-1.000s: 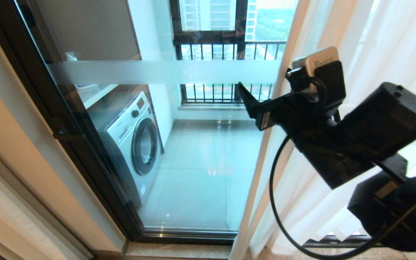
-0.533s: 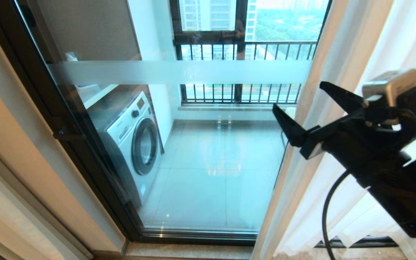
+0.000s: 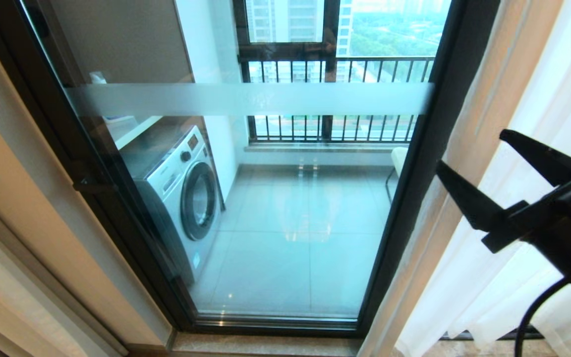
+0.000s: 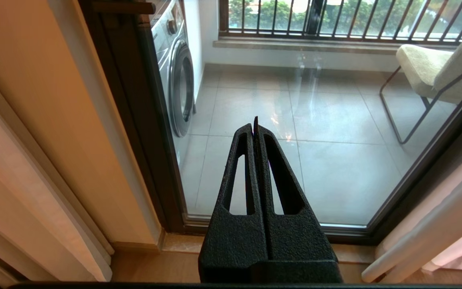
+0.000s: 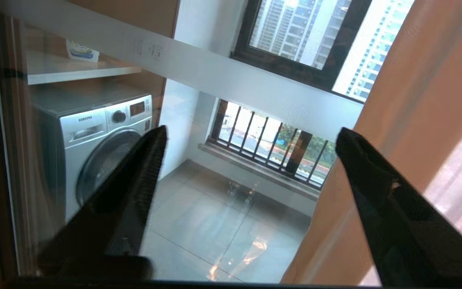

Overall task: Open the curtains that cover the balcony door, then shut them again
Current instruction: Close the inner curtains on both sides

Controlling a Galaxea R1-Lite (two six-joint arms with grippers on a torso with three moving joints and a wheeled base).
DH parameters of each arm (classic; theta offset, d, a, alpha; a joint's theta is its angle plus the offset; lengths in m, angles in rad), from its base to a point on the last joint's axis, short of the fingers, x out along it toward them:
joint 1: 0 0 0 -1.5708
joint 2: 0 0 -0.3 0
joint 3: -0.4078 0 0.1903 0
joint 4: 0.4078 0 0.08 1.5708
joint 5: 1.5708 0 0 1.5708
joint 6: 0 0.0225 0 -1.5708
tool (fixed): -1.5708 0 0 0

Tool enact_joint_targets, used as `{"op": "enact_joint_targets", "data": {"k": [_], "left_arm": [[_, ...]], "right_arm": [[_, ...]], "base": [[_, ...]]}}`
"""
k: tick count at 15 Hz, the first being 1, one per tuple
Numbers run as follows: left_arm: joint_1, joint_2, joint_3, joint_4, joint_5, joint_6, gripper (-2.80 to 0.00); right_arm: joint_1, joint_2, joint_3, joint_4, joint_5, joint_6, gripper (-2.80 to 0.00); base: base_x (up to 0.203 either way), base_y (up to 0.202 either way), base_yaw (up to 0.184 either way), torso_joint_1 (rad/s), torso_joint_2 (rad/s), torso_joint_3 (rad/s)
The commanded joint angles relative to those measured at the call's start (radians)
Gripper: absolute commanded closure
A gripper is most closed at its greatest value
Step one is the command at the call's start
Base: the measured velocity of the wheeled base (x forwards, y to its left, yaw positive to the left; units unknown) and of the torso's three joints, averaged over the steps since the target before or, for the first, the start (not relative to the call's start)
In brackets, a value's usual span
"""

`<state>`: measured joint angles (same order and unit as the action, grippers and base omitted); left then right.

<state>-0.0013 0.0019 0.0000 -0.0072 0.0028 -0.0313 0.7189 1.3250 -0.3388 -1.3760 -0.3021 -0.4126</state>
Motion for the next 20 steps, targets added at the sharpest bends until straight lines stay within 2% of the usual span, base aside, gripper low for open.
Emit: {"op": "enact_joint_targets", "data": {"k": [1,4,11,15,17,20], "left_arm": [[0.001,0.000,0.000,0.000,0.000,-0.001,0.00],[0.000,0.000,0.000,0.000,0.000,-0.001,0.00],[0.000,0.000,0.000,0.000,0.000,-0.001,0.00],[0.001,0.000,0.000,0.000,0.000,-0.001,0.00],[0.000,0.000,0.000,0.000,0.000,-0.001,0.00],[0.000,0.000,0.000,0.000,0.000,-0.001,0.00]], "right_arm": [[-0.018,-0.079,0.022,0.018,0.000,-0.001,0.00],[-0.064,-0.132,0.065,0.038,-0.001,-0.002,0.00],[-0.355,-0.331,0.142,0.049,0.012,-0.035,0.00],[-0.452,-0.482,0.210,0.068,0.018,-0.039,0.00],[-0.481,-0.575,0.271,0.117,0.018,-0.037,0.00],[-0.507,-0.721,0.291,0.313,0.018,-0.038,0.00]], "base": [[0.000,0.000,0.000,0.000,0.00,0.000],[0.000,0.000,0.000,0.000,0.00,0.000],[0.000,0.000,0.000,0.000,0.00,0.000],[0.000,0.000,0.000,0.000,0.00,0.000],[0.000,0.000,0.000,0.000,0.00,0.000],[0.000,0.000,0.000,0.000,0.00,0.000]]}}
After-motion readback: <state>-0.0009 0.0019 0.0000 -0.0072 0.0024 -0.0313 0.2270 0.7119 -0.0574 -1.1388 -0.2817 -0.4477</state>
